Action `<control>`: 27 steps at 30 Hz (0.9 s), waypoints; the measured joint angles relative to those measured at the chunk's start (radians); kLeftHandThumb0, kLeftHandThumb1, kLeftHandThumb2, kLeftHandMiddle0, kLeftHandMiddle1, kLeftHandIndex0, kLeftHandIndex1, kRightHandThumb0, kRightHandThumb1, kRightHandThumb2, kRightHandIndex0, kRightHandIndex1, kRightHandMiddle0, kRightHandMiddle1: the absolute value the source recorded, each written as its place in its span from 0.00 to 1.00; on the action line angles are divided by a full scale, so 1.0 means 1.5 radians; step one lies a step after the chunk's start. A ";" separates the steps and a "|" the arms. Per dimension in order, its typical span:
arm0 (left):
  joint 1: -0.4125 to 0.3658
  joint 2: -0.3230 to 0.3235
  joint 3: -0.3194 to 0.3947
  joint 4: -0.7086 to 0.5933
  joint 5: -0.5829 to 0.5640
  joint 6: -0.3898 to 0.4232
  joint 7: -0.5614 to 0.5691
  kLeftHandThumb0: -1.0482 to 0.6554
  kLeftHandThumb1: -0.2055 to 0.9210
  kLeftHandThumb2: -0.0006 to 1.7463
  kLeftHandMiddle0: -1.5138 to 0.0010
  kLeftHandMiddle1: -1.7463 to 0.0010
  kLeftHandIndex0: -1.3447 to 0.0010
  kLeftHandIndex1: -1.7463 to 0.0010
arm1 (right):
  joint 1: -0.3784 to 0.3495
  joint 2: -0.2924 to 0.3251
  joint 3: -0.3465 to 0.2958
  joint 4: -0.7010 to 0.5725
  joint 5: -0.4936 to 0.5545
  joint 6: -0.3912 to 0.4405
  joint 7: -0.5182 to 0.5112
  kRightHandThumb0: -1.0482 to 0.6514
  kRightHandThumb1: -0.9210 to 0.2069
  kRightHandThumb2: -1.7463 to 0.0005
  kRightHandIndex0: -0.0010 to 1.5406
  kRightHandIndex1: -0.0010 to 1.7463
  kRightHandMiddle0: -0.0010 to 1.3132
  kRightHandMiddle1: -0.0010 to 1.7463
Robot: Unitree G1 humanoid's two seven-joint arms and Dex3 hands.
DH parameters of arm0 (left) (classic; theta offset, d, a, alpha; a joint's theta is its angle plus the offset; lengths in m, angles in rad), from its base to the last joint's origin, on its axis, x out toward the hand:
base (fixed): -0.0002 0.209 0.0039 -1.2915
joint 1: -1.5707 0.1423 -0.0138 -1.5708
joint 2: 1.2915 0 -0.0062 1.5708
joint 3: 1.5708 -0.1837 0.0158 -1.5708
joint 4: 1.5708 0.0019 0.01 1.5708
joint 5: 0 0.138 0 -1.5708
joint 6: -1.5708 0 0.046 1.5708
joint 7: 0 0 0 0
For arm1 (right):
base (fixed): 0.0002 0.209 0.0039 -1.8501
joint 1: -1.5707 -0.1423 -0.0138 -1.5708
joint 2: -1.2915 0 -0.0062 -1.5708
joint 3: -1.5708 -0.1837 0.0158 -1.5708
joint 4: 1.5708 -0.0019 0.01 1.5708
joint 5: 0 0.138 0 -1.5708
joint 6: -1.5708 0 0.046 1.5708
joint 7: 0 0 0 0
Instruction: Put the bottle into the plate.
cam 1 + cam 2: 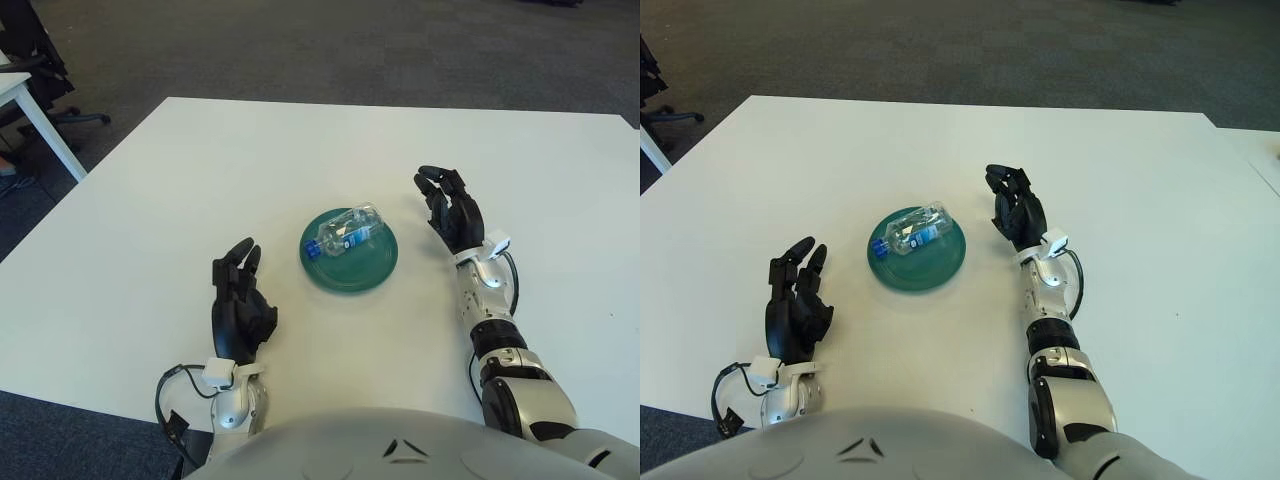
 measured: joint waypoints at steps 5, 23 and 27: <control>-0.001 0.001 -0.001 0.000 -0.002 0.008 0.000 0.20 1.00 0.50 0.80 0.81 1.00 0.42 | 0.017 0.016 0.003 -0.009 -0.003 0.000 -0.010 0.16 0.00 0.62 0.24 0.34 0.04 0.63; -0.180 0.063 0.092 0.069 -0.024 0.176 -0.005 0.18 1.00 0.43 0.72 0.77 0.95 0.39 | 0.026 0.067 -0.002 0.010 -0.015 -0.055 -0.056 0.18 0.00 0.67 0.27 0.46 0.06 0.66; -0.203 0.070 0.109 0.083 -0.035 0.181 -0.022 0.19 1.00 0.42 0.71 0.74 0.93 0.40 | 0.024 0.071 -0.006 0.021 -0.020 -0.074 -0.062 0.19 0.00 0.69 0.30 0.49 0.06 0.67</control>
